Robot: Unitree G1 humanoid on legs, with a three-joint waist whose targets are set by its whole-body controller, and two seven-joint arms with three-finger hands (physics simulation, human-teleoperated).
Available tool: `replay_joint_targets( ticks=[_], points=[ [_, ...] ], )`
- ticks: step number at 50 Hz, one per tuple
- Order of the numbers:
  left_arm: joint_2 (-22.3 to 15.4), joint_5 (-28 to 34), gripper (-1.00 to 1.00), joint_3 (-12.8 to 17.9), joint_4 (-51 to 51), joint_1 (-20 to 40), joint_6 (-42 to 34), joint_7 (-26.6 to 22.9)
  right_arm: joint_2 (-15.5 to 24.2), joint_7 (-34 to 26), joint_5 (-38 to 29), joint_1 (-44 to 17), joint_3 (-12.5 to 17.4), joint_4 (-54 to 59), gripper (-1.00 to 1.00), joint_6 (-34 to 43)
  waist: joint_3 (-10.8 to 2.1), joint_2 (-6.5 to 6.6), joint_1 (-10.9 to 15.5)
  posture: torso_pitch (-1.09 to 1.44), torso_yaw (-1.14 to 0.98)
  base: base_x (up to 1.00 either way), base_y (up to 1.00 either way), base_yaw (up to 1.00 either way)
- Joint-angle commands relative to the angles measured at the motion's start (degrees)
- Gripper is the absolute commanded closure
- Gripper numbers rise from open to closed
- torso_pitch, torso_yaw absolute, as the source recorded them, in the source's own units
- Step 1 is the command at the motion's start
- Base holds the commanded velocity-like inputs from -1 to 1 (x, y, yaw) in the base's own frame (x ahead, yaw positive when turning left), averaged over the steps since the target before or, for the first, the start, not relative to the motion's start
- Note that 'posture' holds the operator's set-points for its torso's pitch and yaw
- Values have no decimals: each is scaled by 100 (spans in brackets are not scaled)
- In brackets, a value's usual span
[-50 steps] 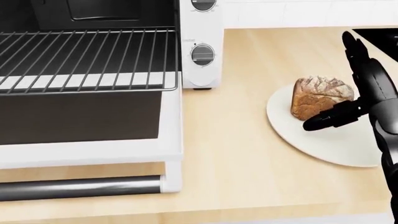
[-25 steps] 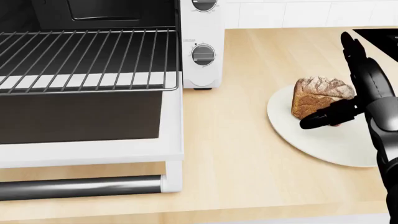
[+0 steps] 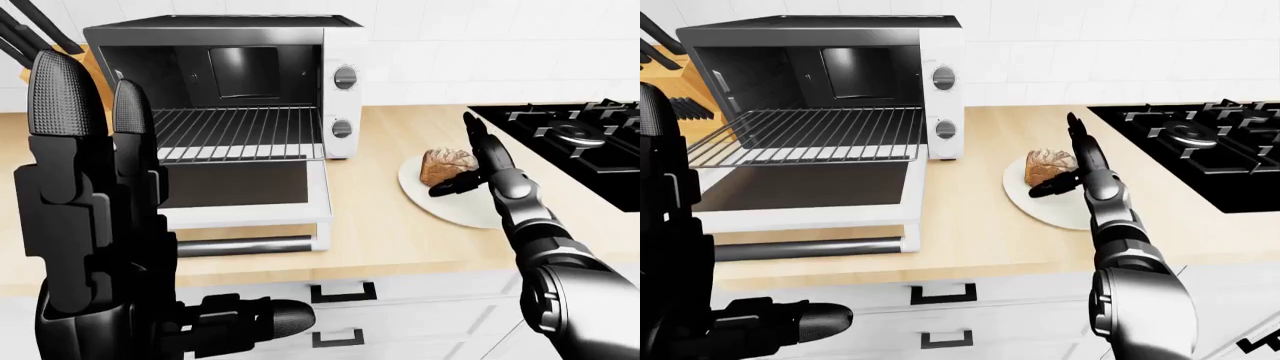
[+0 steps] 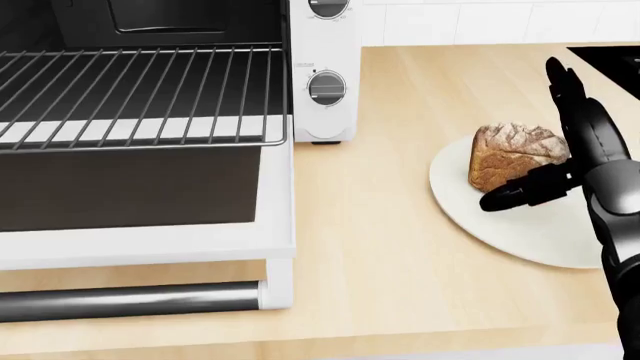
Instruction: Place the bread on the rack of the toaster oven.
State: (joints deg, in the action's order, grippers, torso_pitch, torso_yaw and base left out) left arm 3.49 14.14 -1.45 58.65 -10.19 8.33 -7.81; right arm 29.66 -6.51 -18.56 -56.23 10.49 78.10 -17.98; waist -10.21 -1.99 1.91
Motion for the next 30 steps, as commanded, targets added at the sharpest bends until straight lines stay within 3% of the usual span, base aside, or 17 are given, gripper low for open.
replay_joint_targets(
  ticks=[1, 24, 26, 30],
  points=[
    [7, -8, -100, -8, 134, 61, 75, 19, 87, 56, 36, -224, 30, -228, -100, -154, -64, -30, 1, -20, 0, 0, 0, 0],
    [-17, -41, -100, 13, 134, 75, 72, 35, 89, 45, 39, -221, 37, -225, -100, -148, -64, -31, 1, -20, 0, 0, 0, 0],
    [-19, -39, -100, 7, 134, 73, 74, 38, 88, 41, 39, -224, 35, -227, -80, -146, -64, -30, 1, -20, 0, 0, 0, 0],
    [-17, -47, -100, 4, 134, 66, 81, 39, 88, 40, 38, -230, 34, -227, -76, -140, -64, -29, 1, -20, 0, 0, 0, 0]
  ],
)
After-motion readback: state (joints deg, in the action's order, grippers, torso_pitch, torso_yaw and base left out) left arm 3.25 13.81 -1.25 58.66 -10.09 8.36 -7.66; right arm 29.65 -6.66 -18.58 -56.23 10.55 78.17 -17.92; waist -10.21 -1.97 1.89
